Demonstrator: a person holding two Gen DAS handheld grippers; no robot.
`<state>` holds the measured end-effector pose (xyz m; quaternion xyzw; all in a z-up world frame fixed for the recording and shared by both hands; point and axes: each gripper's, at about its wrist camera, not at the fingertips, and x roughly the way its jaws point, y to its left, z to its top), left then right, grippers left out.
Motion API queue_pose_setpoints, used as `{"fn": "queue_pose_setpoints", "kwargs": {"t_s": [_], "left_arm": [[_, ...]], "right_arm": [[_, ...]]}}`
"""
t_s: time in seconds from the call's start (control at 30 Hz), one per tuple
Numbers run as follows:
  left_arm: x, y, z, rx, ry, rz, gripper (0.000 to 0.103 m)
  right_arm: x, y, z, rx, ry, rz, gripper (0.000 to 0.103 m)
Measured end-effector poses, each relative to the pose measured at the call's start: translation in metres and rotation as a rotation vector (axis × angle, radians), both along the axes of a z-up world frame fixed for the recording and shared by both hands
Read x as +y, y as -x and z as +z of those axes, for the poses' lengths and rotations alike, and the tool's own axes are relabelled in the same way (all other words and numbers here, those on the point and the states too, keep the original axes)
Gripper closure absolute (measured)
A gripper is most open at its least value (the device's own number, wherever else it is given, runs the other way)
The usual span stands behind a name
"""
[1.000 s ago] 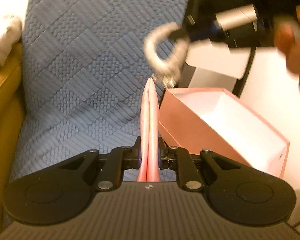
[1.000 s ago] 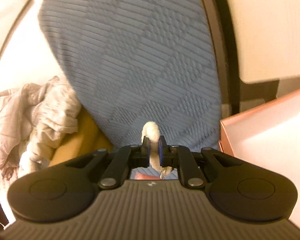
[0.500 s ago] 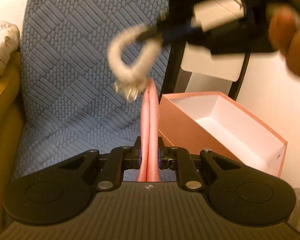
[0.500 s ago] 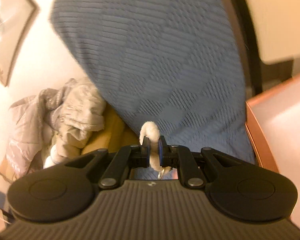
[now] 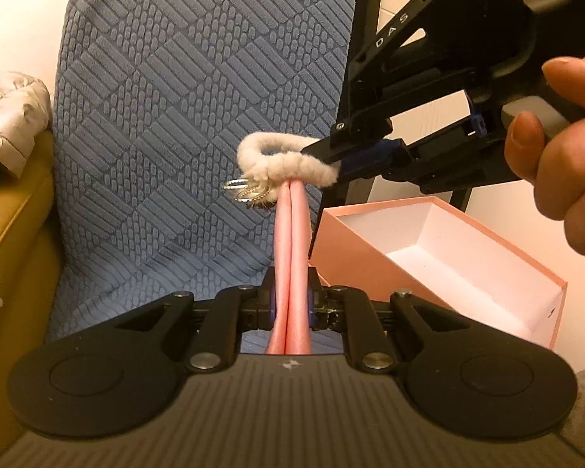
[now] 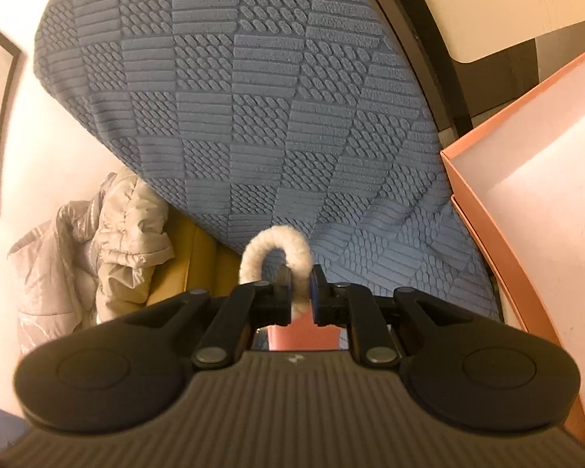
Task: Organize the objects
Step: 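Loop the ring over the bag end with the right gripper while the left gripper holds the bag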
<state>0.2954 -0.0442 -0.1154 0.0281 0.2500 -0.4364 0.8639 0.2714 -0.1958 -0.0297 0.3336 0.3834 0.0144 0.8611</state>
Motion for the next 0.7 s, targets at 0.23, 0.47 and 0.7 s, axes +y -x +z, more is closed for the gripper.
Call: {"fn": "queue_pose_setpoints", "kwargs": {"t_s": [0.23,0.47,0.7], "left_arm": [[0.0,0.001,0.005,-0.018,0.005,0.001,0.087],[-0.006,0.007,0.006,-0.015,0.005,-0.03,0.087],[-0.005,0.008,0.006,-0.027,-0.003,-0.011,0.087]], "right_arm": [[-0.001,0.006,-0.001,0.029,-0.022,-0.007,0.089],[0.002,0.01,0.01,0.006,0.098,-0.006,0.068],[0.007,0.013,0.01,-0.014,0.145,0.022,0.069]]}}
